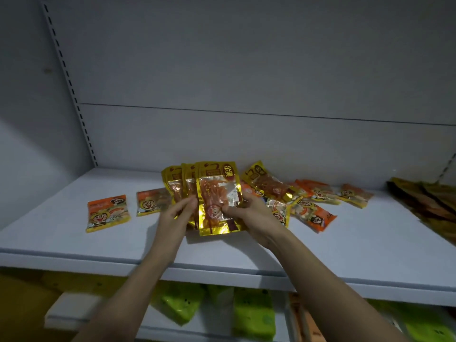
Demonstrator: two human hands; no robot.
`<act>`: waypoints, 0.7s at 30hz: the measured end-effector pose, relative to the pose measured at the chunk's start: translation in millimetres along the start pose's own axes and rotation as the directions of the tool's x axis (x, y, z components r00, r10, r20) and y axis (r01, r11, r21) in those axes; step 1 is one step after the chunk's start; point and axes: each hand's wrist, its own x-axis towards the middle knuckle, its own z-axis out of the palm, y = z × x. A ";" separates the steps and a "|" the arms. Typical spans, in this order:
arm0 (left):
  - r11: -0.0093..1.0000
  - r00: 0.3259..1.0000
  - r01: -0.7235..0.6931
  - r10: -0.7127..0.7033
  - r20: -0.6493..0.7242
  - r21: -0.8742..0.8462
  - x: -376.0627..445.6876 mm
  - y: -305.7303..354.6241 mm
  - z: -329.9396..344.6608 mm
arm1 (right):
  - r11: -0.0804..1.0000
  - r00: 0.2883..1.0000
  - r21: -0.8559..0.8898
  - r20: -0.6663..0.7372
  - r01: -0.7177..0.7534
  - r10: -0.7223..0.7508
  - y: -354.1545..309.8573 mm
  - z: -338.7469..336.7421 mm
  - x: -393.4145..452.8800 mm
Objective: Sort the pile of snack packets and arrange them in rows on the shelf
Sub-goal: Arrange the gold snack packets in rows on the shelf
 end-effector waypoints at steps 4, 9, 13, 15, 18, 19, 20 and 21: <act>0.999 0.993 0.036 -0.039 -0.109 -0.032 5.0 -6.0 52.1 | 0.990 0.997 -0.126 0.049 0.068 -0.062 0.2 -35.2 11.8; 0.999 0.962 0.039 -0.039 -0.272 -0.006 9.5 -18.2 96.0 | 0.866 0.985 -0.493 -0.095 0.080 -0.145 -10.2 -96.9 38.4; 0.999 0.942 0.029 -0.020 -0.335 0.023 10.4 -16.3 103.3 | 0.448 0.948 -0.893 -0.179 -0.044 -0.265 -25.5 -155.1 80.5; 0.997 0.939 0.044 -0.021 -0.344 0.061 8.2 -14.9 105.4 | 0.168 0.973 -0.977 -0.161 -0.133 -0.166 -27.8 -167.9 93.9; 0.994 0.923 0.073 -0.038 -0.382 0.077 10.4 -15.2 106.1 | 0.065 0.986 -0.983 -0.168 -0.169 0.021 -29.2 -170.3 104.2; 0.994 0.917 0.085 -0.050 -0.395 0.074 10.1 -14.8 105.6 | 0.040 0.985 -0.985 -0.163 -0.165 0.054 -28.4 -170.5 105.9; 0.993 0.913 0.095 -0.060 -0.403 0.069 10.1 -15.2 104.5 | 0.016 0.984 -0.986 -0.164 -0.165 0.064 -26.7 -170.1 107.1; 0.992 0.910 0.105 -0.067 -0.408 0.072 10.7 -16.0 103.4 | -0.008 0.985 -0.986 -0.167 -0.166 0.042 -24.6 -168.6 107.1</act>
